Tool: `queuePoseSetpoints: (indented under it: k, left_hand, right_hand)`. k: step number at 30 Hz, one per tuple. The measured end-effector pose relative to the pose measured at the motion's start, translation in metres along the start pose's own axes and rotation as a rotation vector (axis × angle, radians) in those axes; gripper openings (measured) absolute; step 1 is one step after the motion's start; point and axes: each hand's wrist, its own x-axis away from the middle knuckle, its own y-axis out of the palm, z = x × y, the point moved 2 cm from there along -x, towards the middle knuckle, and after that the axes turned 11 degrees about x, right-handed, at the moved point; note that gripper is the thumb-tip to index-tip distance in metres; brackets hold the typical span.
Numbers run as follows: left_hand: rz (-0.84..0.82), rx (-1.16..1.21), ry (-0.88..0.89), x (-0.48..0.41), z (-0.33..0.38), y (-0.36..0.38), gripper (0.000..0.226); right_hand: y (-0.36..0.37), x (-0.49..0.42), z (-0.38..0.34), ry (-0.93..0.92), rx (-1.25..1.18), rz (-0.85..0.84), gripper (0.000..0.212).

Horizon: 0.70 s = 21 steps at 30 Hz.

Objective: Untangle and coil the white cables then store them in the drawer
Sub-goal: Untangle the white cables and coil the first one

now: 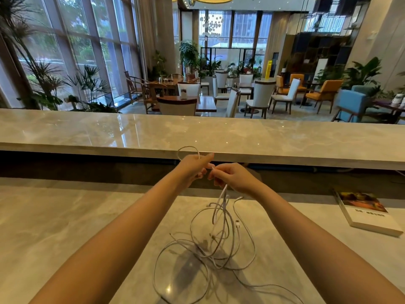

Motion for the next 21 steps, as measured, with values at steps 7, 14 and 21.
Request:
queuePoseSetpoints:
  k: [7,14,21]
  left_hand:
    - [0.073,0.456,0.039,-0.008,-0.001,0.01,0.023]
    - [0.115,0.554,0.07,-0.012,0.012,0.003,0.022]
    - [0.191,0.654,0.131,-0.025,0.028,-0.018,0.022]
  right_hand:
    - [0.021,0.009,0.034,0.185,0.307,-0.112,0.025]
    - [0.044,0.033,0.082,0.409,0.234,-0.05,0.029]
    - [0.057,0.058,0.128,0.596,0.365,-0.105,0.024]
